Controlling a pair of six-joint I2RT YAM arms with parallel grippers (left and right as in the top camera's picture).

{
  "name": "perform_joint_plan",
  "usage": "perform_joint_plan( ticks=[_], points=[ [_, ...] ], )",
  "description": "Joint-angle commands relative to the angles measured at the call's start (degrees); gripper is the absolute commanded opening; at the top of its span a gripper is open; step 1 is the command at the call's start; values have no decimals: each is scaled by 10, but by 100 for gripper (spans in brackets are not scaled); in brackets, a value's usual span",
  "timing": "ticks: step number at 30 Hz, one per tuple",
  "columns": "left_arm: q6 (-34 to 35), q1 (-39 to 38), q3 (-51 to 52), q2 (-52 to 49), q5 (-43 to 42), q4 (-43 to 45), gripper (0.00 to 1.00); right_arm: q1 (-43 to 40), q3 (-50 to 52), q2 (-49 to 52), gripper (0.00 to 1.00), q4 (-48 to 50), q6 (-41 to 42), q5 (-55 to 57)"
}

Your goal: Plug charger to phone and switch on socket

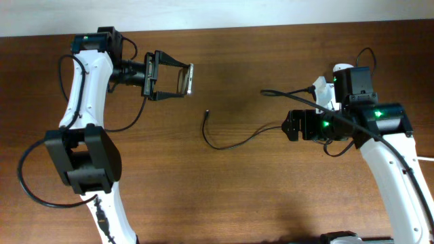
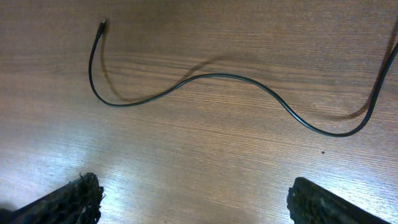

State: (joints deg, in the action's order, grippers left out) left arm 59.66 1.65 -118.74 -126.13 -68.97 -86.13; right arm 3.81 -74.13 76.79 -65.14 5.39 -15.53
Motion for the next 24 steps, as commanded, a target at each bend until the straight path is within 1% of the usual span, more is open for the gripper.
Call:
perform_joint_plan(
  ticks=[1,16,20,24],
  points=[
    [7,1,-13,2,-15,-1,31,3,-10,2,99,0,-6,-3],
    [7,-5,-13,2,-15,-1,31,3,-10,2,99,0,-6,-3],
    [8,-5,-13,2,14,-1,32,3,-10,2,99,0,-6,-3],
    [8,-5,-13,2,13,-1,32,3,-10,2,99,0,-6,-3]
  ],
)
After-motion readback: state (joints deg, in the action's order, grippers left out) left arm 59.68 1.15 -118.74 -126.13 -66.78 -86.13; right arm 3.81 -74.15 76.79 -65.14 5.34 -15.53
